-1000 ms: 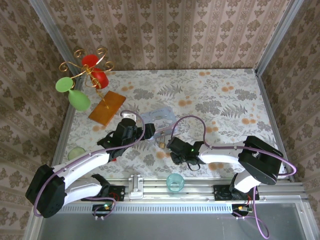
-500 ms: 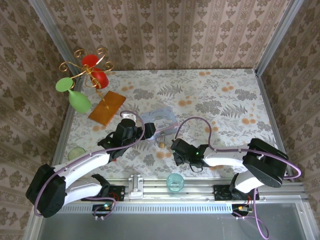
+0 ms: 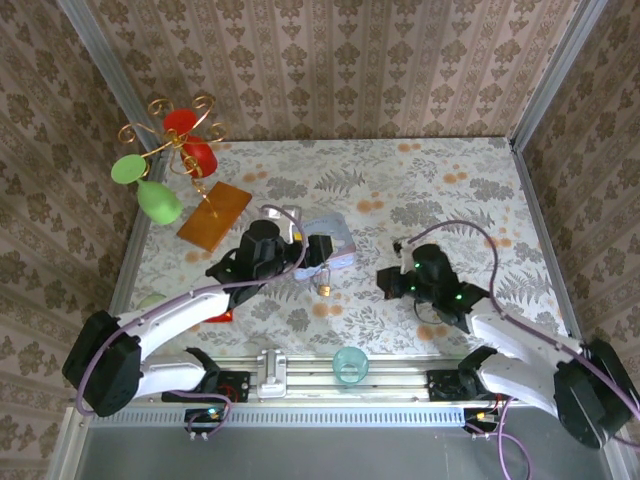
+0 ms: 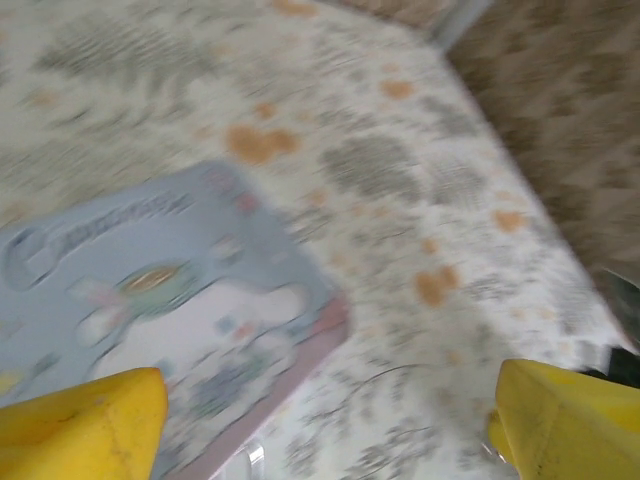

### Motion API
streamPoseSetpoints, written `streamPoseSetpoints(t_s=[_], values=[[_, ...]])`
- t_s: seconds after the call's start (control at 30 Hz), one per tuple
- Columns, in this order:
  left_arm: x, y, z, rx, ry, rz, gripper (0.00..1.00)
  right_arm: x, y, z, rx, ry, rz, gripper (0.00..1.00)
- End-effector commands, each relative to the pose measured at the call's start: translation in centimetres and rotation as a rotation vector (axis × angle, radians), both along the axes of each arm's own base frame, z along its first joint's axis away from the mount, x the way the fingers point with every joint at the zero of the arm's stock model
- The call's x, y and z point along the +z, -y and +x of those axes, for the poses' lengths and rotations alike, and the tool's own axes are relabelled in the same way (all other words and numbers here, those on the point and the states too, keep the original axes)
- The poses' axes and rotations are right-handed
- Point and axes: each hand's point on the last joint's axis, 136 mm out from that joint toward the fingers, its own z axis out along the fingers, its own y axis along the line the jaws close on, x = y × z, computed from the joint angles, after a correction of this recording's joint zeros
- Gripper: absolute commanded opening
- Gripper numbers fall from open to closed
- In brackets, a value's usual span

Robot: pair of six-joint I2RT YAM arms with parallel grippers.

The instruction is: Unlock a padlock with a key

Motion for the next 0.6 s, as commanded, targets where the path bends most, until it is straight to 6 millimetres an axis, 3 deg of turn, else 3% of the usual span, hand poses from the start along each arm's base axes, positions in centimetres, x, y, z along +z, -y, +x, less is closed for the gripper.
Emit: streamPoseSetpoints(t_s=[0.0, 0.13, 0.23, 0.4, 0.57], values=[[5.0, 3.5, -2.0, -0.228, 0.144, -0.101, 0.81, 4.2, -1.8, -1.6, 0.224, 0.103, 0.124, 0.03], [5.4, 5.5, -3.5, -0.349, 0.16, -0.081, 0.76, 8.1, -2.2, -2.0, 0.323, 0.182, 0.267, 0.02], [5.5, 6.6, -4.3, -0.421, 0.16, -0.09, 0.72, 9.8, -2.8, -2.1, 0.371, 0.211, 0.328, 0.02], [4.8, 7.5, -5.0, -0.49, 0.127, -0.11, 0.65, 11.3, -3.7, -2.9, 0.46, 0.225, 0.379, 0.0], [5.0, 7.9, -6.0, -0.543, 0.114, -0.184, 0.57, 11.5, -3.7, -3.1, 0.475, 0.225, 0.379, 0.0]])
